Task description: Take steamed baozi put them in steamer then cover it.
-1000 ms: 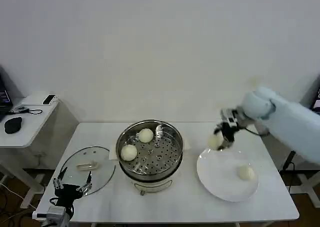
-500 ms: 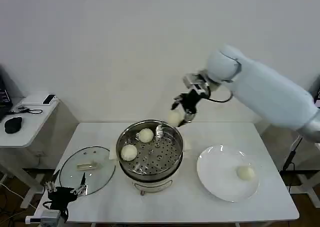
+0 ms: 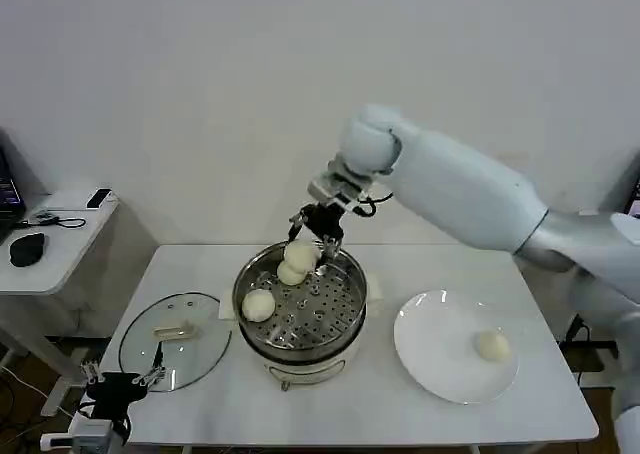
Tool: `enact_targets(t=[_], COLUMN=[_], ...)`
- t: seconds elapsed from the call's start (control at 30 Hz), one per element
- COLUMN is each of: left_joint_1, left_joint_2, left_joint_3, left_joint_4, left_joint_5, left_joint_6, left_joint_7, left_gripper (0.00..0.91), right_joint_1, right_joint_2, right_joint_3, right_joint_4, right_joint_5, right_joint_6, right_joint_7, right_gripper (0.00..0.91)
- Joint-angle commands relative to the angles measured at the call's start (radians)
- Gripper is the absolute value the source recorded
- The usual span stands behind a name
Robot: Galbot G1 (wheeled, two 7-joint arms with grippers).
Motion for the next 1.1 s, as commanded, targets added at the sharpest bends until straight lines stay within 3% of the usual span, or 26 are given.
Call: enact_targets(t=[0.03,0.5,0.77,1.1], left_joint_1=[0.003,-0.006,-0.018,-0.019], left_joint_2=[-0.008,-0.009,-0.005,-0.002], left_joint_3=[-0.015,-0.016,-0.011,-0.003], left_joint_4=[-0.004,0.038,0.055,0.072], left_joint_5=[-0.001,0.000,0.001,0.003], left_joint_6=[0.001,0.000,0.002,0.001], left_joint_7=[0.000,-0.004,0.000,-0.002], left_gripper=[0.907,0.907,0.907,0.907], right_joint_1=[-0.064,-0.129,-0.150,-0.152], right_joint_2=[0.065,0.095,0.117,0.093], right_joint_3=[-0.074,-0.106,-0.111,-0.110], right_joint_4=[0.021,0.096,0.110,0.132], right_joint_5=[-0.201,-0.362,-0.305,-0.333], right_joint_6=[0.273,0.311,0.286,0.291], right_joint_7=[0.016,0.070,0.062,0.055], right_gripper=[0.736,0.736,0.736,0.736])
